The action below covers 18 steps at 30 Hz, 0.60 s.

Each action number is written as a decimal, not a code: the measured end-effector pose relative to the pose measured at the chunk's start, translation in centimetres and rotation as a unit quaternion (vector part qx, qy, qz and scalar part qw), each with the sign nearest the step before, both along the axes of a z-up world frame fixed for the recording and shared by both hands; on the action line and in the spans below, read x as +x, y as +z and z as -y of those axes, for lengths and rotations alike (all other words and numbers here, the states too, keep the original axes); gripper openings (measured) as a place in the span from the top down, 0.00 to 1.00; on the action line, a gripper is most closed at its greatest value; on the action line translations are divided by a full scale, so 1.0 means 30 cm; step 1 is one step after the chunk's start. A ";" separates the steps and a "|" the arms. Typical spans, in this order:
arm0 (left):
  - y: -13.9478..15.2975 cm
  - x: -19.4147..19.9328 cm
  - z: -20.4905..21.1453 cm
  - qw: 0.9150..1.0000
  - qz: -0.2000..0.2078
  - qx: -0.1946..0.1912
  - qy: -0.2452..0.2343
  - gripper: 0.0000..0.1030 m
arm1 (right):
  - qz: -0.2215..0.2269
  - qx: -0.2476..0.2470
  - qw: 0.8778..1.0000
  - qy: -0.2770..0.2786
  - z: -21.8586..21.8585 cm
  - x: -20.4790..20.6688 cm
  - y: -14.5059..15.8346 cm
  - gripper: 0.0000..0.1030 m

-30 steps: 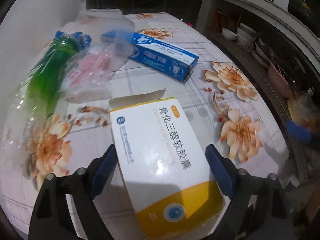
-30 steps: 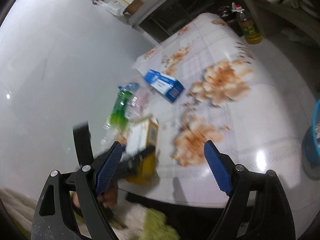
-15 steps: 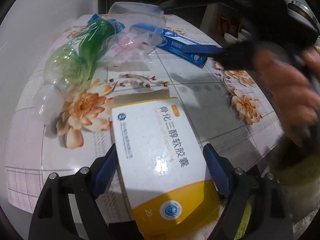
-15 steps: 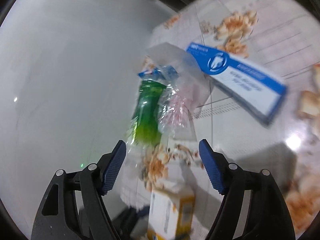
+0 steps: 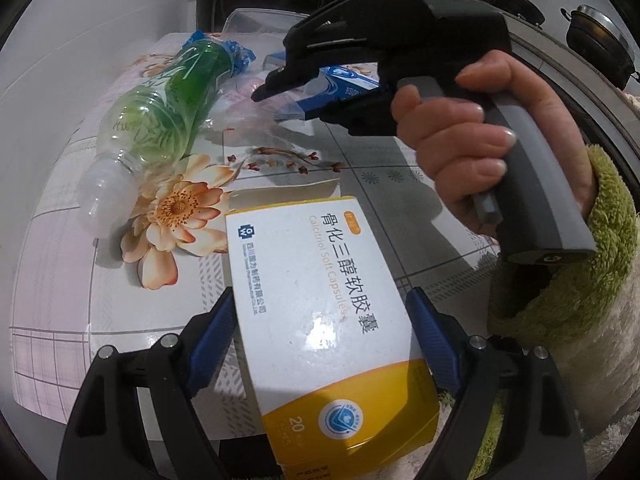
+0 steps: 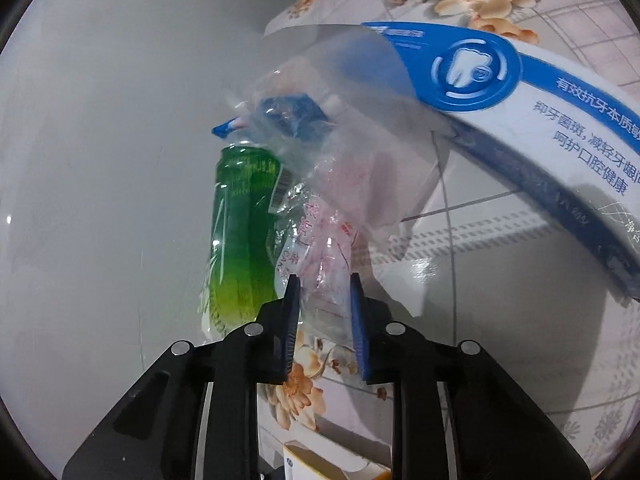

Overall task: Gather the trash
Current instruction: 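Grasp the pink-printed plastic bag with the right tool while the left tool holds the box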

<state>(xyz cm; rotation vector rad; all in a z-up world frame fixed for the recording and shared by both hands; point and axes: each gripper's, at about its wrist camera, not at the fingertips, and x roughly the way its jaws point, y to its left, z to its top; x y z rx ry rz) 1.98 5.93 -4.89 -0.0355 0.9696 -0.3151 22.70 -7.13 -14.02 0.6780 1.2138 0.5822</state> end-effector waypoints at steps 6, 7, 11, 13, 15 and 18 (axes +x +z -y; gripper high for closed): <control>-0.002 -0.002 -0.002 1.000 0.003 0.000 0.004 0.20 | 0.024 -0.003 0.999 0.025 0.009 -0.064 0.057 0.81; -0.003 -0.003 -0.002 1.000 0.003 0.000 0.005 0.20 | 0.033 -0.013 0.999 0.031 0.000 -0.068 0.074 0.81; -0.004 -0.005 -0.007 1.000 0.005 -0.001 0.009 0.22 | 0.077 -0.063 0.993 0.057 -0.042 -0.140 0.141 0.82; -0.001 -0.007 -0.010 1.000 0.006 0.000 0.011 0.22 | 0.096 -0.082 0.990 0.068 -0.054 -0.183 0.169 0.82; 0.001 -0.009 -0.015 1.000 0.007 0.001 0.012 0.23 | 0.116 -0.094 0.986 0.079 -0.063 -0.222 0.199 0.82; 0.007 -0.010 -0.015 1.000 0.009 0.003 0.013 0.23 | 0.153 -0.102 0.979 0.087 -0.013 -0.287 0.261 0.82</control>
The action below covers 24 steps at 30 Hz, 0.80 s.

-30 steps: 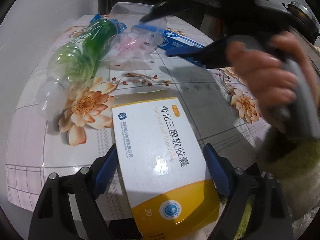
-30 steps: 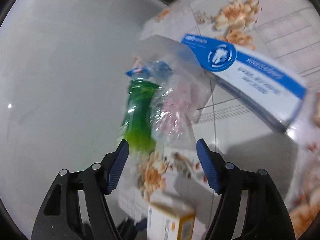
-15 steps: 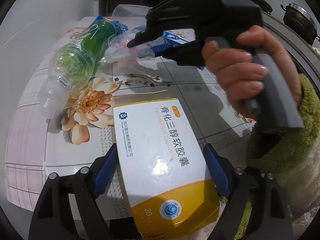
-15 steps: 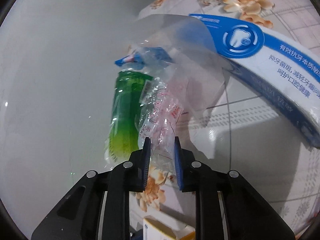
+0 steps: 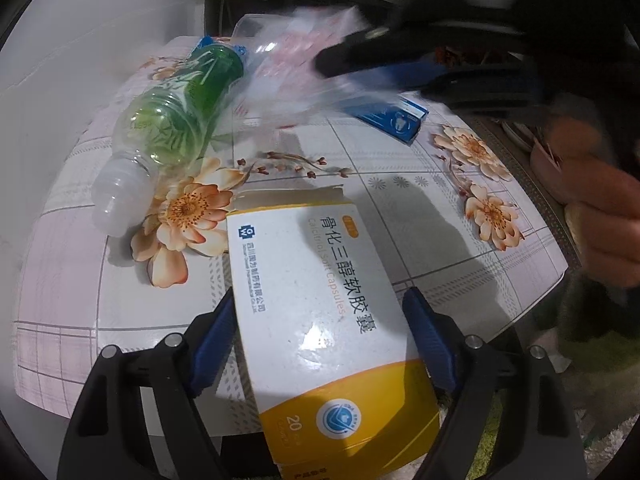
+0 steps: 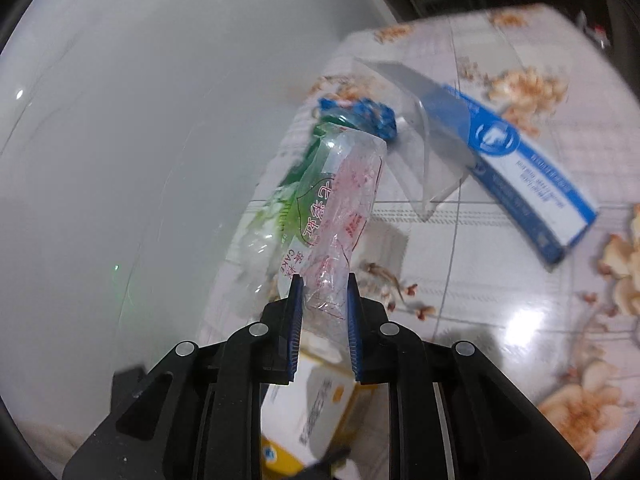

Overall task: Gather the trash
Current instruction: 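Grasp the pink-printed plastic bag with the right tool while the left tool holds the box, then carry the medicine box and plastic bag to the blue wastebasket and release both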

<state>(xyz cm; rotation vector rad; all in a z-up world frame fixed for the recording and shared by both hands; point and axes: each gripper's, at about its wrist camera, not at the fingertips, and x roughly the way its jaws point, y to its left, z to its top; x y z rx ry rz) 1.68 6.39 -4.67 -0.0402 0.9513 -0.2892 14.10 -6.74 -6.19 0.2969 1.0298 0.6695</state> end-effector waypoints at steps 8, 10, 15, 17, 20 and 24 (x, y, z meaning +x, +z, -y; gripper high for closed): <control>0.041 0.006 0.030 1.000 0.007 -0.010 -0.013 0.24 | 0.065 0.043 0.996 -0.041 0.241 -0.176 0.130 0.82; 0.056 0.012 0.042 1.000 0.009 -0.018 -0.020 0.25 | 0.075 0.055 0.993 -0.069 0.315 -0.221 0.144 0.82; 0.112 0.049 0.113 0.998 0.028 -0.017 -0.045 0.25 | 0.092 0.065 0.982 -0.154 0.509 -0.297 0.137 0.82; 0.146 0.066 0.160 0.997 0.040 -0.017 -0.061 0.25 | 0.093 0.072 0.972 -0.202 0.622 -0.351 0.121 0.82; 0.204 0.098 0.270 0.993 0.056 -0.028 -0.099 0.25 | 0.089 0.079 0.954 -0.276 0.796 -0.436 0.084 0.82; 0.257 0.154 0.490 0.983 0.044 -0.058 -0.167 0.25 | 0.065 0.073 0.914 -0.395 1.051 -0.571 0.003 0.82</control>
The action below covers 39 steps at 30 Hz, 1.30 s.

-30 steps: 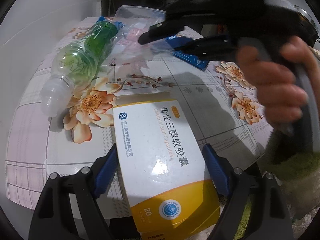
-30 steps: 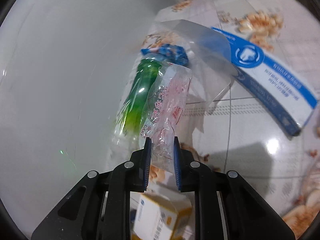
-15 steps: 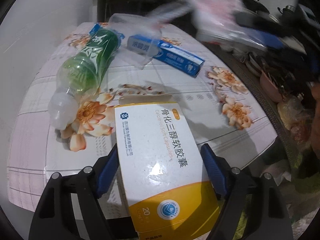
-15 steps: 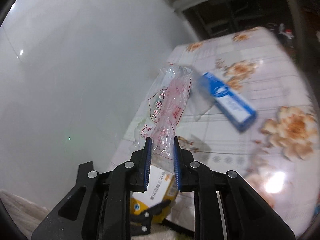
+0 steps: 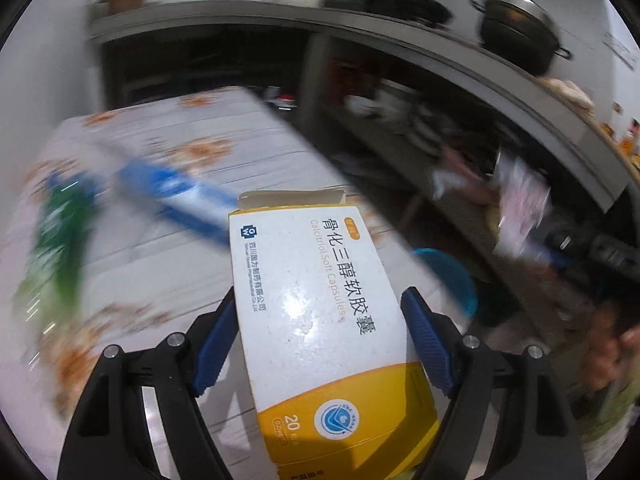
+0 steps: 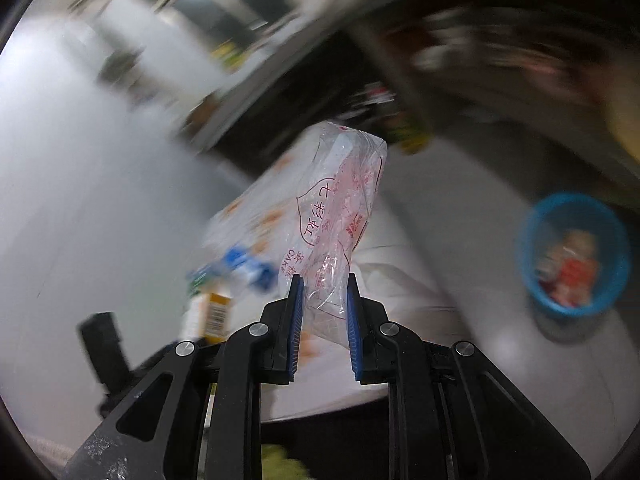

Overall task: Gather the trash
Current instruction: 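Carry the medicine box and plastic bag to the blue wastebasket and release both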

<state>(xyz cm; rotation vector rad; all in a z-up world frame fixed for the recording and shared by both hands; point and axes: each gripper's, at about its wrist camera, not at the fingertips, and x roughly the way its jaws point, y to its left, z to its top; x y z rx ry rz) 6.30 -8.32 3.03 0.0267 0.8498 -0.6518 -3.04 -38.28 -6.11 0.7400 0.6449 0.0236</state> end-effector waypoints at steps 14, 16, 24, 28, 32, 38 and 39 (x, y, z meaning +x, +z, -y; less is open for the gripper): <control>-0.217 0.105 0.955 0.967 -0.157 0.061 -0.191 0.24 | -0.149 0.063 0.972 -0.170 0.391 -0.127 -0.466 0.82; -0.254 0.104 1.079 0.964 -0.153 0.074 -0.203 0.24 | -0.160 0.066 0.969 -0.176 0.435 -0.138 -0.489 0.81; -0.396 0.221 1.378 0.969 -0.144 0.083 -0.184 0.07 | -0.203 0.044 0.951 -0.231 0.652 -0.020 -0.674 0.41; -0.419 0.247 1.325 0.964 -0.193 0.056 -0.172 0.07 | -0.222 0.073 0.938 -0.255 0.660 -0.063 -0.743 0.41; -0.366 0.239 1.233 0.966 -0.182 0.036 -0.178 0.07 | -0.222 0.066 0.938 -0.257 0.605 -0.119 -0.742 0.41; -0.227 0.212 1.108 0.970 -0.157 -0.005 -0.187 0.07 | -0.223 0.049 0.937 -0.263 0.542 -0.185 -0.704 0.41; -0.200 0.204 1.079 0.970 -0.148 -0.011 -0.190 0.07 | -0.222 0.043 0.938 -0.263 0.545 -0.181 -0.699 0.41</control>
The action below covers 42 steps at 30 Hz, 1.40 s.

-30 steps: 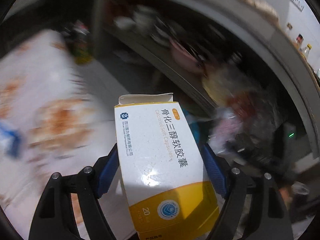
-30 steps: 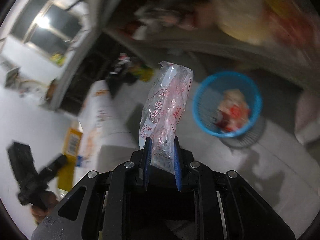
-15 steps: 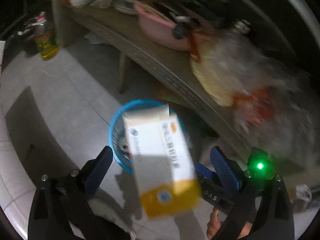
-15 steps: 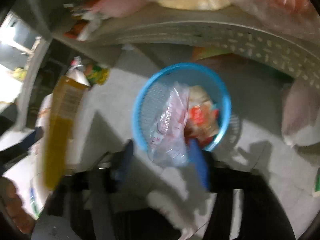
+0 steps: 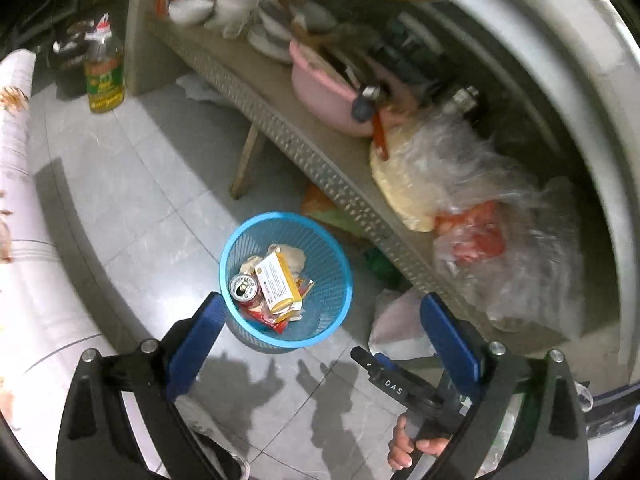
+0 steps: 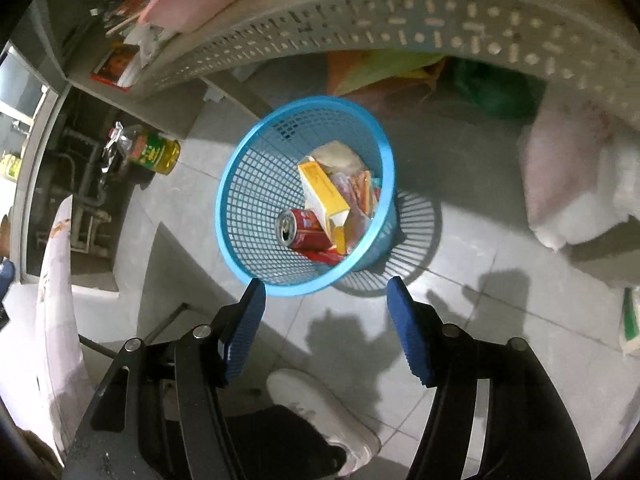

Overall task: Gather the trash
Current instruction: 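Carry the medicine box and plastic bag to the blue wastebasket and release both, then move both tools back toward the table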

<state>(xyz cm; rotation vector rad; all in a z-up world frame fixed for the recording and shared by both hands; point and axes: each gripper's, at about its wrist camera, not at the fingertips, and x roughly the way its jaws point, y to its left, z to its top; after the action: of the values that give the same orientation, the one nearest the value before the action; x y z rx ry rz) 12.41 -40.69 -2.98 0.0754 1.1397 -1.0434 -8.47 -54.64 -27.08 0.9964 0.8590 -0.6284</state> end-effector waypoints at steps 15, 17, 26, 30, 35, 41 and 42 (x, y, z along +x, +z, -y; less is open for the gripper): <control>0.190 -0.092 -0.637 0.992 0.061 -0.046 0.097 0.07 | -0.003 -0.308 0.945 0.105 -0.413 0.111 0.557 0.08; 0.193 -0.091 -0.714 0.990 0.058 -0.056 0.115 0.07 | 0.000 -0.356 0.926 0.124 -0.485 0.142 0.626 0.08; 0.231 -0.103 -1.016 0.974 0.142 -0.028 0.174 0.05 | 0.009 -0.448 0.869 0.209 -0.725 0.285 0.766 0.08; 0.228 -0.088 -1.164 0.963 0.146 -0.023 0.226 0.05 | 0.065 -0.442 0.856 0.262 -0.798 0.322 0.823 0.08; 0.224 -0.081 -1.313 0.948 0.154 -0.036 0.275 0.05 | 0.155 -0.391 0.844 0.332 -0.877 0.401 0.876 0.08; 0.205 -0.066 -1.434 0.939 0.143 -0.059 0.308 0.05 | 0.195 -0.328 0.832 0.402 -0.987 0.528 0.907 0.08; 0.205 -0.064 -1.450 0.937 0.143 -0.062 0.314 0.05 | 0.198 -0.316 0.831 0.413 -1.002 0.549 0.906 0.08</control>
<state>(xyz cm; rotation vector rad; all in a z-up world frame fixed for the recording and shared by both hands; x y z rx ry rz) 10.50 2.83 3.16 -0.2217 0.7490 -0.5066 8.00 -24.59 0.10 0.0767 0.5587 0.0718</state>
